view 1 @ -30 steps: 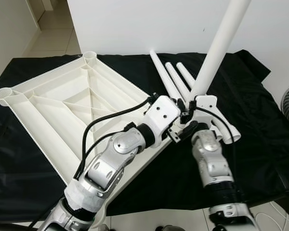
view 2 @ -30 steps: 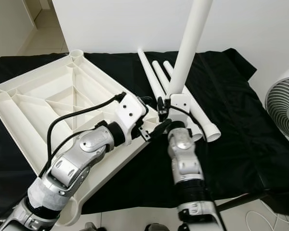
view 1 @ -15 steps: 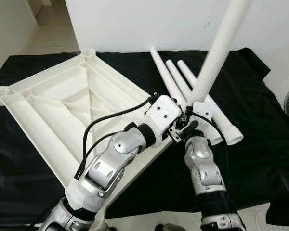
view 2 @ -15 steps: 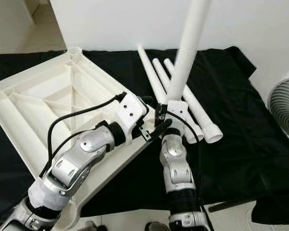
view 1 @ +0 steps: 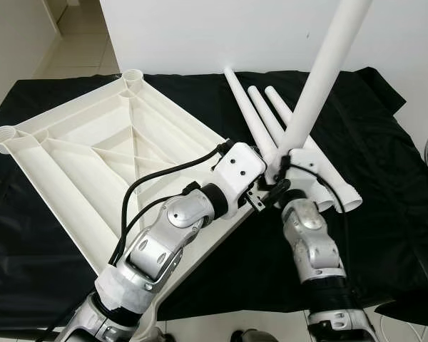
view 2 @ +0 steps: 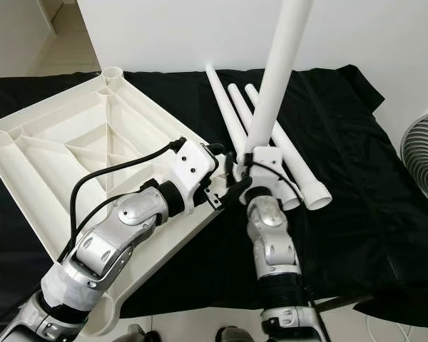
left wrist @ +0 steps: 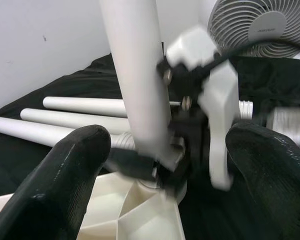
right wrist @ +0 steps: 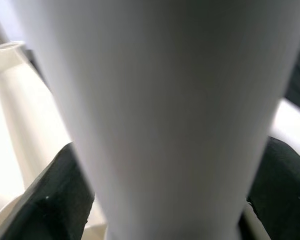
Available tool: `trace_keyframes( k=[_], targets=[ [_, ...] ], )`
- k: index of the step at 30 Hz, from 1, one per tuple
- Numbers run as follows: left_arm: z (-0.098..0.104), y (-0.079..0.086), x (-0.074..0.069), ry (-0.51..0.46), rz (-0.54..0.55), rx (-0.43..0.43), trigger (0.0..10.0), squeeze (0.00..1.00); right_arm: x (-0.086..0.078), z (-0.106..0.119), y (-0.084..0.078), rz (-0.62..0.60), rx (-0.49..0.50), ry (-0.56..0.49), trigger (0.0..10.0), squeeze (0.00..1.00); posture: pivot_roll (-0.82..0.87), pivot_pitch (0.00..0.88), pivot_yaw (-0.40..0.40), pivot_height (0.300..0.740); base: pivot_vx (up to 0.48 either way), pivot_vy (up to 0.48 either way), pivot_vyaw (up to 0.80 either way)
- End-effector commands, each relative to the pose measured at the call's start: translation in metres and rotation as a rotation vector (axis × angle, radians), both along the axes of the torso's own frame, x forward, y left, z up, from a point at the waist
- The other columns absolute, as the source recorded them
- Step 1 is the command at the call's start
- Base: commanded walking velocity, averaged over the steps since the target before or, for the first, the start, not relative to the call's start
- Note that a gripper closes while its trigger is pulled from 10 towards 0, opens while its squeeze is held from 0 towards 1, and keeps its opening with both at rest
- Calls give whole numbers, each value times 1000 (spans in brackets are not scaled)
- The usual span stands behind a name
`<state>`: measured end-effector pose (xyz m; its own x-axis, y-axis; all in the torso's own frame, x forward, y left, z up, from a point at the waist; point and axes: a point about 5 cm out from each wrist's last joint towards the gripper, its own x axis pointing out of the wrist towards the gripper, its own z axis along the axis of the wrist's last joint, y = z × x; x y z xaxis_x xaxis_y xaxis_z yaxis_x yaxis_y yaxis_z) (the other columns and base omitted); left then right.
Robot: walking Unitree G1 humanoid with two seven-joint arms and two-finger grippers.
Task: Building children table
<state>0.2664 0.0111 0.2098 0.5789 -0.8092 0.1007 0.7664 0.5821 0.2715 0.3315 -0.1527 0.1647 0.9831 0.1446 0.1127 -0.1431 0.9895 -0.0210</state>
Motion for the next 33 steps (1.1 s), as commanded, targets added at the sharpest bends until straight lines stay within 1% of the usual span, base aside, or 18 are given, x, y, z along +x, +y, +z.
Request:
trace_keyframes(
  k=[1,2,3,4,5,7,8,9,14,17,18,19,21,22,27,31,32,33],
  targets=[
    [-6,1,-2,7,-53,35,10000,0,3,6,-3,51,-2,-19,10000,0,-144,68,35,740,0,0,0],
    [-7,2,-2,10,-52,39,10000,0,4,8,-6,83,-16,-24,10000,0,-144,68,35,740,0,0,0],
    [-7,2,-2,10,-52,39,10000,0,4,8,-6,83,-16,-24,10000,0,-144,68,35,740,0,0,0],
    [-11,3,-2,28,-54,54,10000,0,6,12,-11,162,-69,-29,10000,0,-144,64,36,740,0,0,0],
    [-11,3,-2,28,-54,54,10000,0,6,12,-11,162,-69,-29,10000,0,-144,64,36,740,0,0,0],
    [-17,5,-2,33,-55,79,10000,0,7,14,-14,224,-119,-24,10000,0,-144,60,36,740,0,0,0],
    [-17,5,-2,33,-55,79,10000,0,7,14,-14,224,-119,-24,10000,0,-144,60,36,740,0,0,0],
    [-23,6,-2,41,-55,105,10000,0,8,14,-15,271,-148,-16,10000,0,-144,60,36,740,0,0,0],
    [-27,7,-2,51,-59,122,10000,0,9,11,-16,329,-183,-2,10000,0,-143,56,34,740,0,0,0],
    [-30,7,-3,55,-63,133,10000,0,11,7,-18,390,-218,23,10000,0,-142,49,33,740,0,0,0],
    [-30,7,-3,55,-63,133,10000,0,11,7,-18,390,-218,23,10000,0,-142,49,33,740,0,0,0],
    [-30,7,-3,55,-65,134,10000,0,13,5,-21,407,-235,35,4510,0,-141,45,34,740,0,0,0],
    [-30,7,-3,55,-65,134,10000,0,13,5,-21,407,-235,35,4510,0,-141,45,34,740,0,0,0],
    [-30,7,-3,53,-66,136,10000,0,15,3,-24,421,-245,54,0,0,-140,42,32,740,0,0,0],
    [-28,6,-4,42,-69,134,10000,0,17,-2,-31,449,-259,85,0,0,-139,37,31,740,0,0,0],
    [-27,5,-4,37,-70,132,10000,0,18,-4,-34,443,-251,98,0,0,-140,34,31,740,0,0,0],
    [-27,5,-5,37,-72,130,10000,0,18,-5,-35,427,-242,109,9373,0,-140,34,31,740,0,0,0],
    [-27,5,-5,37,-72,130,10000,0,18,-5,-35,427,-242,109,9373,0,-140,34,31,740,0,0,0]
  ],
)
